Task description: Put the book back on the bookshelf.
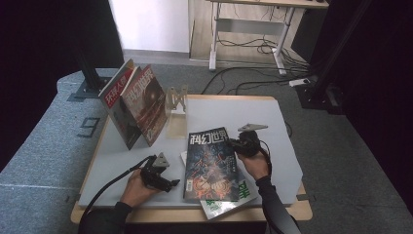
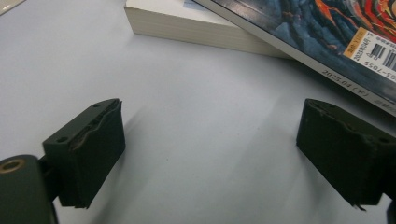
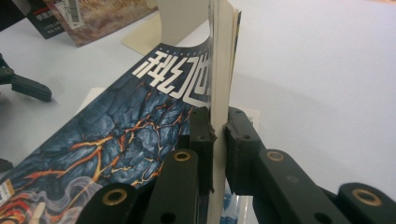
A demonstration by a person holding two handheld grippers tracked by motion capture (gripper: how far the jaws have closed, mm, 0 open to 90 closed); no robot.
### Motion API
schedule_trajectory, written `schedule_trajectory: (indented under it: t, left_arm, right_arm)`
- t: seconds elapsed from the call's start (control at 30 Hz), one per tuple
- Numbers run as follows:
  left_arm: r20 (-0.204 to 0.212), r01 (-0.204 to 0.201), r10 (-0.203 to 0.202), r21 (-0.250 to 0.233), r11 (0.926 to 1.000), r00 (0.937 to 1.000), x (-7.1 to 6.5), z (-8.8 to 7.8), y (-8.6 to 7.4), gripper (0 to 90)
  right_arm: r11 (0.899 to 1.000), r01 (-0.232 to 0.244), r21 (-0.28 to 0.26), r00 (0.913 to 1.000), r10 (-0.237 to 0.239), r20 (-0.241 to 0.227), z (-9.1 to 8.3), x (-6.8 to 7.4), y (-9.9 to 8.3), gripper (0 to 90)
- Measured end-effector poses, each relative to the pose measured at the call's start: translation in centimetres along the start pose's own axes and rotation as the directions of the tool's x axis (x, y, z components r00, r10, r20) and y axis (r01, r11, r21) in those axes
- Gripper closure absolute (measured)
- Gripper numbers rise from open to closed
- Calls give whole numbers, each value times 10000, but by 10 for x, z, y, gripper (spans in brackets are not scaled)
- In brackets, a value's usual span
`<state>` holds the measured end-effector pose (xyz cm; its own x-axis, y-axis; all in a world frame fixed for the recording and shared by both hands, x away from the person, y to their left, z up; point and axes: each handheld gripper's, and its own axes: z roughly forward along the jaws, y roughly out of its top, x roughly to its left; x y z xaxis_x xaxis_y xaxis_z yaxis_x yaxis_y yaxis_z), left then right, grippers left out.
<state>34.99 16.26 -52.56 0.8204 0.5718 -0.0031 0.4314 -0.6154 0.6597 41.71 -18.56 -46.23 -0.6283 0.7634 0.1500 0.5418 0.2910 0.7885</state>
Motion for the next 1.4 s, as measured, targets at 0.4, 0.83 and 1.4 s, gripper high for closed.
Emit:
schedule_trajectory:
  t: [0.4,0.83,1.4]
  left_arm:
    - [691,382,-339,-622,9973,9970,9,-9,16,144]
    - [1283,355,-219,-1047,9939,9915,15,-7,46,180]
    - [1941,474,-293,-892,9949,9806,27,15,67,188]
  right_arm:
    - [9976,636,-288,9977,-629,250,-12,17,14,817]
    - [9918,1061,-713,9942,-1046,252,-23,28,24,818]
    - [9808,1495,-1255,9882,-1526,-158,-35,42,38,817]
